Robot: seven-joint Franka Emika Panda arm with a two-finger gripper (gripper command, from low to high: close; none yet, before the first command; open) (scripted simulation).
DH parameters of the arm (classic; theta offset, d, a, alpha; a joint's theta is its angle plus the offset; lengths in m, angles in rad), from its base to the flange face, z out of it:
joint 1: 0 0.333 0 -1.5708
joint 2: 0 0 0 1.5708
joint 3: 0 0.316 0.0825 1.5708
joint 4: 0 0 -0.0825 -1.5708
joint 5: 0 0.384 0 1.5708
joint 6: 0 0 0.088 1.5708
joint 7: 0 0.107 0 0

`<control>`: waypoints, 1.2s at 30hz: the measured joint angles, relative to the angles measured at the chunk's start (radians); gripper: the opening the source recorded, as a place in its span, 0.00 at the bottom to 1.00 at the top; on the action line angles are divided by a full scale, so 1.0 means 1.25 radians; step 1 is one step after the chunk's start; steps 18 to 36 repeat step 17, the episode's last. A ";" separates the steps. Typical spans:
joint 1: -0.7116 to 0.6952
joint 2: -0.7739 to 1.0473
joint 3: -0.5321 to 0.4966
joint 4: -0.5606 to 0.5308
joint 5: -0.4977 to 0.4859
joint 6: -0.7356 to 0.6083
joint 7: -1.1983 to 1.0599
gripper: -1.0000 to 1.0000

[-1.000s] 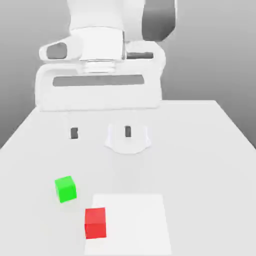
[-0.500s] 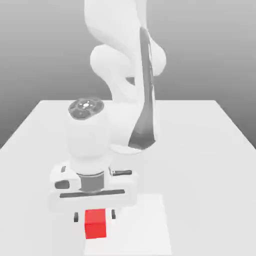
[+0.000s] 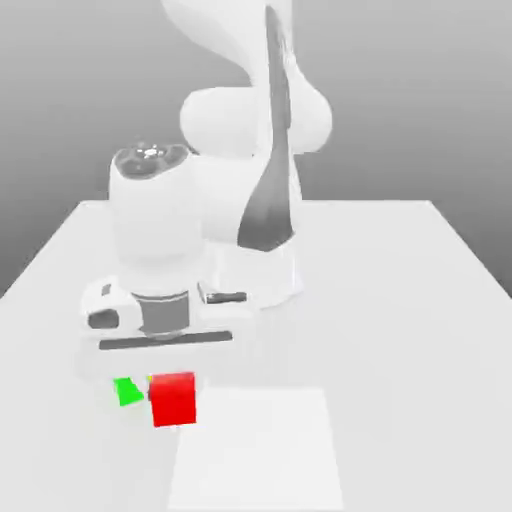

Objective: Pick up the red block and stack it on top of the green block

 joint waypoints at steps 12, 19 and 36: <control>-0.057 -0.032 -0.111 -0.141 -0.001 0.110 -0.337 0.00; -0.056 0.041 -0.088 -0.140 0.086 0.176 -0.397 1.00; -0.056 0.041 -0.088 -0.140 0.086 0.176 -0.397 1.00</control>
